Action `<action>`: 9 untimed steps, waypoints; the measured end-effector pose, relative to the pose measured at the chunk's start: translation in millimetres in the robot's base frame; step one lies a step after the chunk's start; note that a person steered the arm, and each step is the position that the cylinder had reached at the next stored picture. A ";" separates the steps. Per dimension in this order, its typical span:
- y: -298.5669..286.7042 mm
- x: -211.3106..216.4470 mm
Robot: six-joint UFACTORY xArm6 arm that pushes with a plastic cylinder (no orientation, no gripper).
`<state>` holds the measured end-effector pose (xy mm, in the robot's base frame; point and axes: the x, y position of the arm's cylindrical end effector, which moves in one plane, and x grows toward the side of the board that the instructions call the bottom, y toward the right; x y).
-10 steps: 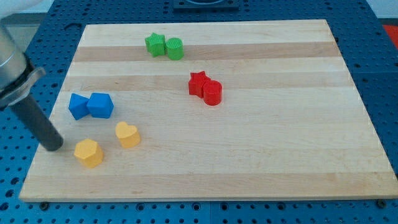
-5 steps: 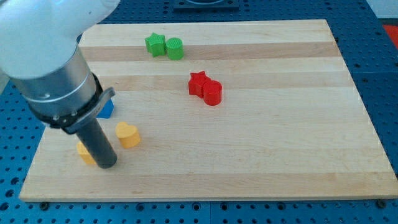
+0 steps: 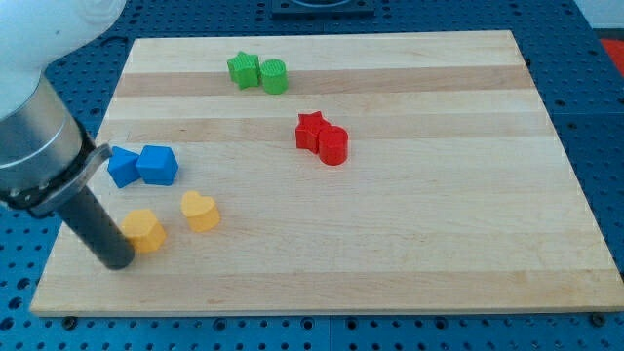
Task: Move yellow hexagon to yellow heart
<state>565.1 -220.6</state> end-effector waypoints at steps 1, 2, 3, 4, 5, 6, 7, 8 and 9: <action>18.8 -10.9; 22.1 -10.7; 9.5 -3.5; -31.9 -3.3; -43.1 -16.5; -25.6 -26.0; 3.9 -26.3; 29.1 -26.3; 38.2 -26.2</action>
